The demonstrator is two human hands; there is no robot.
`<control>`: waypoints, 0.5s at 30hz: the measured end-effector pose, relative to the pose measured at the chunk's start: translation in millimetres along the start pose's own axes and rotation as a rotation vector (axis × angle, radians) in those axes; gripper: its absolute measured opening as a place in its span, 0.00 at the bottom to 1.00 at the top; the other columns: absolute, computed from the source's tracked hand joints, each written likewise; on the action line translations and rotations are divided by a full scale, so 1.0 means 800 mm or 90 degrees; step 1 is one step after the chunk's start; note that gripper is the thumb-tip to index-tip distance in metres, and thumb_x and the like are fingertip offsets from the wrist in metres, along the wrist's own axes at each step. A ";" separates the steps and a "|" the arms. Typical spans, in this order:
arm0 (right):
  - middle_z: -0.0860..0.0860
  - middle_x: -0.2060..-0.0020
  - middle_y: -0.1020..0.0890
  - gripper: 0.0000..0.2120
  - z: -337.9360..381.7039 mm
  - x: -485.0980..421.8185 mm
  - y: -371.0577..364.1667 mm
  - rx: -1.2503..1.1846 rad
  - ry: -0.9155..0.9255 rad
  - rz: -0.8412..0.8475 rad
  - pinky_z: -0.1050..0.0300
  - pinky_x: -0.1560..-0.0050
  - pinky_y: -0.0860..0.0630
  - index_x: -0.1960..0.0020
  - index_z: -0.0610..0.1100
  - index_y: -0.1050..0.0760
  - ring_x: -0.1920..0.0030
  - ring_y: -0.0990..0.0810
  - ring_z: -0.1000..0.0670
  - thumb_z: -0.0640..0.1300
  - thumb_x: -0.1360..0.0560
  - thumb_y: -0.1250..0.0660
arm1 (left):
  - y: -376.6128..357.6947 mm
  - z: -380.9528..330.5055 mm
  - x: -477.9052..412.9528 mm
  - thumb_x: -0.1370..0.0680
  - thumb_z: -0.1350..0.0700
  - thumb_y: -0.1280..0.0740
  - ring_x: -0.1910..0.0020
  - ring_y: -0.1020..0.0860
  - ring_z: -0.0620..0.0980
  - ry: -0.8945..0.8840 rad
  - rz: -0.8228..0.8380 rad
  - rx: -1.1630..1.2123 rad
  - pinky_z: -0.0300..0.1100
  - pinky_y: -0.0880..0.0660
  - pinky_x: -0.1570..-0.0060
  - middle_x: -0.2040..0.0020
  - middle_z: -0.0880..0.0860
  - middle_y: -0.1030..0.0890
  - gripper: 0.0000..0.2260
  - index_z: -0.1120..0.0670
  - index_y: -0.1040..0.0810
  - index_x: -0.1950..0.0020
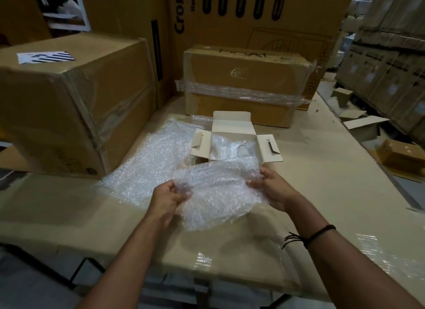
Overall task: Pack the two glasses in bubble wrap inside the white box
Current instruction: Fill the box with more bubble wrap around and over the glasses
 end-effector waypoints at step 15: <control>0.39 0.43 0.22 0.26 -0.006 0.004 0.009 0.121 -0.043 -0.018 0.53 0.61 0.17 0.63 0.40 0.19 0.47 0.20 0.43 0.24 0.23 0.50 | 0.013 -0.015 -0.002 0.20 0.42 0.39 0.49 0.19 0.62 0.181 0.204 0.083 0.50 0.20 0.59 0.38 0.61 0.28 0.25 0.57 0.30 0.31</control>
Point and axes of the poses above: each hand's wrist, its own x-axis away from the middle knuckle, its own y-axis out of the back of the hand, z = x × y, the point moved 4 cm from there along -x, towards the middle knuckle
